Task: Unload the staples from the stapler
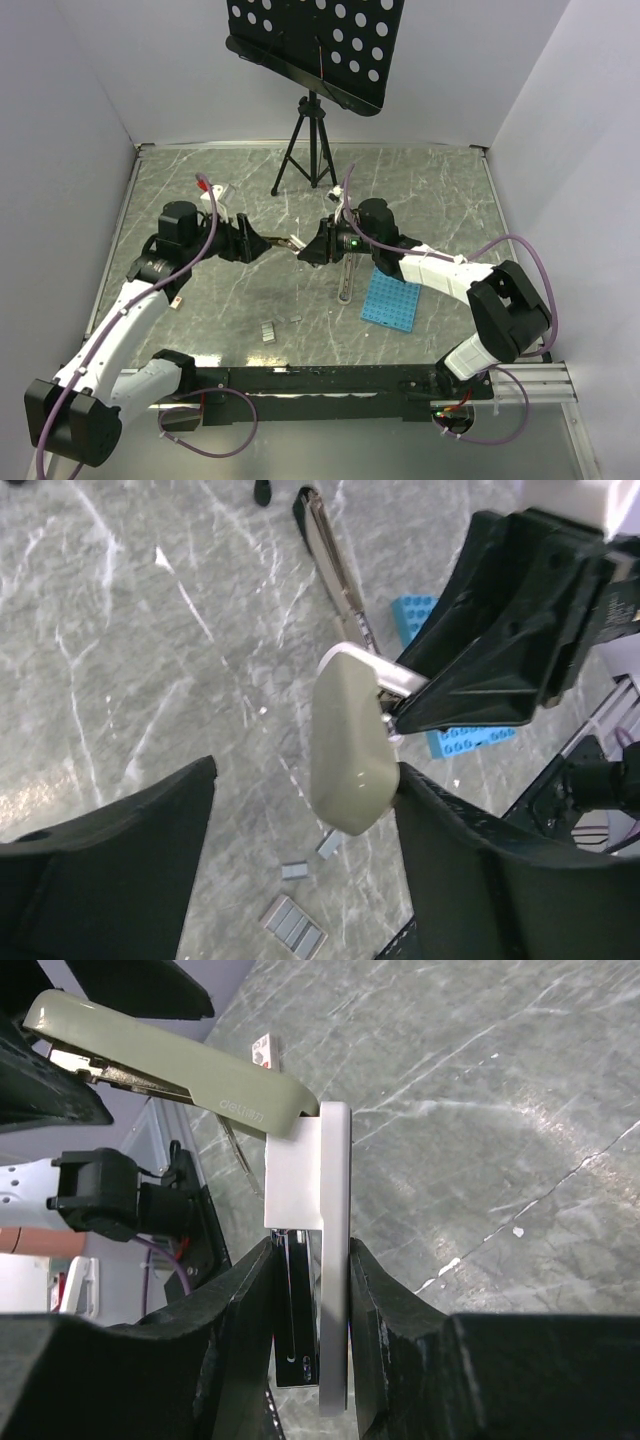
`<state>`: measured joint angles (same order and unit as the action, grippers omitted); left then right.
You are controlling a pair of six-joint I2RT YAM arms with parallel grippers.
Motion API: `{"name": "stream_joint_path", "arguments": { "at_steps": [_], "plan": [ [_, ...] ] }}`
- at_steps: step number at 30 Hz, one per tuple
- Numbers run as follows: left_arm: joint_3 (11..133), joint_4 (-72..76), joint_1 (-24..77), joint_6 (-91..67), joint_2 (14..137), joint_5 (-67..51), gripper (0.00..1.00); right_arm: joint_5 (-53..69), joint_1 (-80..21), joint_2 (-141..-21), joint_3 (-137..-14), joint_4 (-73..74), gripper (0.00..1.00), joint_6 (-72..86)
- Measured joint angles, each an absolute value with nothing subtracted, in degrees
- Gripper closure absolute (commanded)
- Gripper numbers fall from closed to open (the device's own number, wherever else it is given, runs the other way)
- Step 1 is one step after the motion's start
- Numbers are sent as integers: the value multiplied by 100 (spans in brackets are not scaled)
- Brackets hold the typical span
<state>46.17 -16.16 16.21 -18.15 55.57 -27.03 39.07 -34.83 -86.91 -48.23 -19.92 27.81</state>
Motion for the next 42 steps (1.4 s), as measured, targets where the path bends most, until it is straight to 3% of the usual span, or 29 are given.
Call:
{"name": "stream_joint_path", "arguments": {
  "at_steps": [1,2,8,17,21,24,25,32,39,42],
  "plan": [
    [4617,-1577,1621,-1826,5533,-2738,40,3916,-3483,-8691,-4823,-1992,88,2781],
    [4615,-1538,1621,-1844,5507,-2775,55,3913,-3483,-8691,-4823,-1999,87,2777],
    [4589,-1411,1632,-1903,5542,-2998,98,3892,-3483,-8691,-4569,-2259,75,2821],
    [4917,-1852,1704,-1959,6372,-2902,99,3614,-3382,-8709,-4239,-2359,51,2821],
    [5026,-2139,1678,-1979,6632,-2176,99,3472,-3238,-8340,-3898,-2410,37,2628],
    [5087,-2355,1605,-2023,6893,-1577,99,3288,-3118,-7920,-3691,-2335,19,2486],
    [5113,-2414,1603,-2038,6978,-1420,99,3229,-3089,-7804,-3642,-2338,1,2449],
    [5540,-2849,1559,-2290,7721,-504,97,2917,-3074,-7194,-3269,-2445,0,2305],
    [5927,-2950,1293,-2681,8392,-318,91,2698,-3074,-7000,-3173,-2440,0,2283],
    [6123,-2998,1243,-2799,8597,-318,76,2657,-3074,-6952,-3159,-2440,0,2281]
  ]
}}
